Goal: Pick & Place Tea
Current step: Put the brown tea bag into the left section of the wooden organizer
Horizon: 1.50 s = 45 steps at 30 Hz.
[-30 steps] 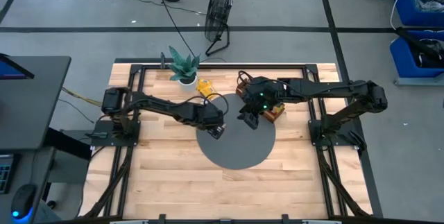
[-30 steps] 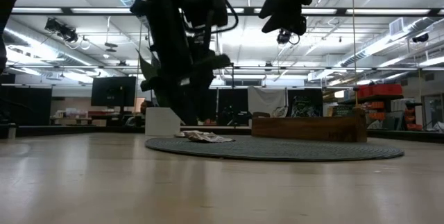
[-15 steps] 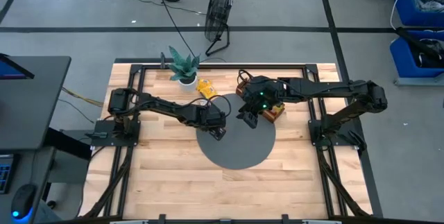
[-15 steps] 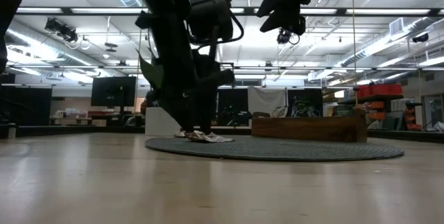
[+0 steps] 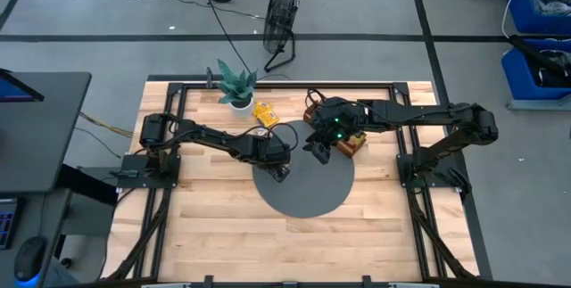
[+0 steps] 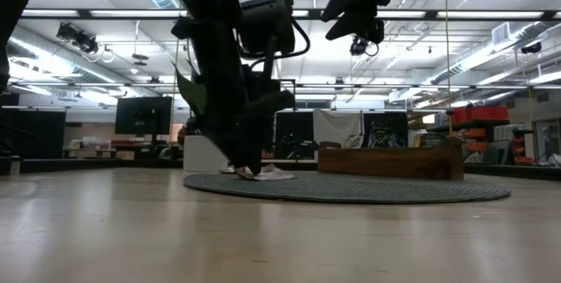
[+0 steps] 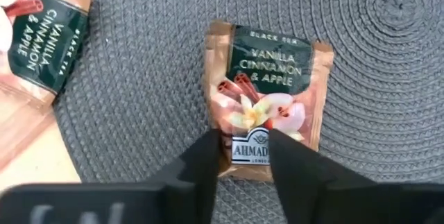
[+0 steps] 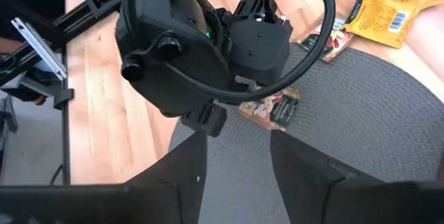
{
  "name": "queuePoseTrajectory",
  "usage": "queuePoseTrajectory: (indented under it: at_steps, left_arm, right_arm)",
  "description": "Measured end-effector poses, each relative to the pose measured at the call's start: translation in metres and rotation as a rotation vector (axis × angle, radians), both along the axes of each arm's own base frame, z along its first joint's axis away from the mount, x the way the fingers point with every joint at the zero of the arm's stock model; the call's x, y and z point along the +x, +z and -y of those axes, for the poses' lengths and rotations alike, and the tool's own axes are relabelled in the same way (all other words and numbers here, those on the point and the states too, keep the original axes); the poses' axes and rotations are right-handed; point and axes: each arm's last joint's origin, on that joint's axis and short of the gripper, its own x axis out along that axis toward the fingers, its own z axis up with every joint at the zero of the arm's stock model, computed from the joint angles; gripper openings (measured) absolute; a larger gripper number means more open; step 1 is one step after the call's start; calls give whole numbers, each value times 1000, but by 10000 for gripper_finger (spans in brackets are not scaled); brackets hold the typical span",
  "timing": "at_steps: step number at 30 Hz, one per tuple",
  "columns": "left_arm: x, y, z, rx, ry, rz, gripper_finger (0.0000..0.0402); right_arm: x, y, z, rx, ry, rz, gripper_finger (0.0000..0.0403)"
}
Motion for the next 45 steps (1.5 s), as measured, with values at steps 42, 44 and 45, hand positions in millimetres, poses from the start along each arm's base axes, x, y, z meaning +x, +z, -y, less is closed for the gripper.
queuePoseTrajectory:
  at_steps: [42, 44, 45]
  left_arm:
    - [-32, 145, 42, 566, -164, 443, 2]
    - [-31, 146, 45, 575, -179, 452, 2]
    - [-31, 147, 46, 578, -186, 456, 2]
  right_arm:
    - [4, 19, 22, 70, -120, 192, 178]
    - [3, 19, 24, 81, -134, 192, 182]
    - [3, 19, 25, 89, -142, 190, 184]
